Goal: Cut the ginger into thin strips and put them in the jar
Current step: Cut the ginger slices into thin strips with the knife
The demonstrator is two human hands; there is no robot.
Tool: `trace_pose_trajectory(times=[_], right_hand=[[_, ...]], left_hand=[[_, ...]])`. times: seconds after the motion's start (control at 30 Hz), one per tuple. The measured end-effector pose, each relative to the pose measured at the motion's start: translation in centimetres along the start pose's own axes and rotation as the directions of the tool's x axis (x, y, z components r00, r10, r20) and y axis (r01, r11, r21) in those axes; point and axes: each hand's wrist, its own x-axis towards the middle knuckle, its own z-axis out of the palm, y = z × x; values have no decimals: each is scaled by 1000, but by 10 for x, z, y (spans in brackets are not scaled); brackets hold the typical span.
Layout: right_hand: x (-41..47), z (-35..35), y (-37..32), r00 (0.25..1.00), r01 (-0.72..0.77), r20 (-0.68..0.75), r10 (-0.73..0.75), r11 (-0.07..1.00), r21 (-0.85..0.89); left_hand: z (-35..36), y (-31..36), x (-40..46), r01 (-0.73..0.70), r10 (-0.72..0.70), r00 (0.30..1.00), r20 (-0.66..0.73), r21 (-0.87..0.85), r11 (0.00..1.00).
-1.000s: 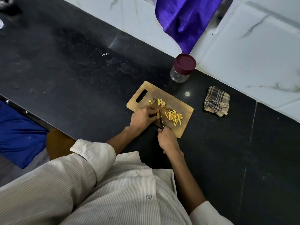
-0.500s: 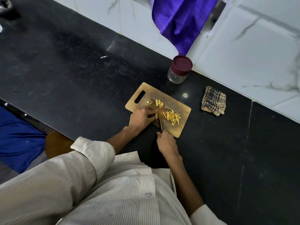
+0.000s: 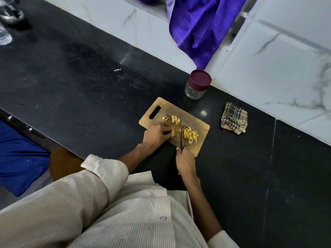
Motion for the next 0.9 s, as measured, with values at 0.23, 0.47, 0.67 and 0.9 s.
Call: trace_pose_trajectory(times=[0.23, 0.47, 0.67, 0.9], right_hand=[[1, -5, 0, 996, 29, 78, -32, 999, 43], [6, -7, -5, 993, 39, 110, -42, 999, 27], [12, -5, -3, 991, 45, 128, -48, 999, 23], [22, -13, -3, 978, 48, 204, -29, 995, -90]], left_hand=[[1, 0, 0, -13, 13, 1000, -10, -8, 1000], [1, -1, 1, -25, 25, 1000, -7, 8, 1000], [2, -2, 1, -23, 23, 1000, -1, -1, 1000], [1, -1, 2, -18, 18, 1000, -5, 6, 1000]])
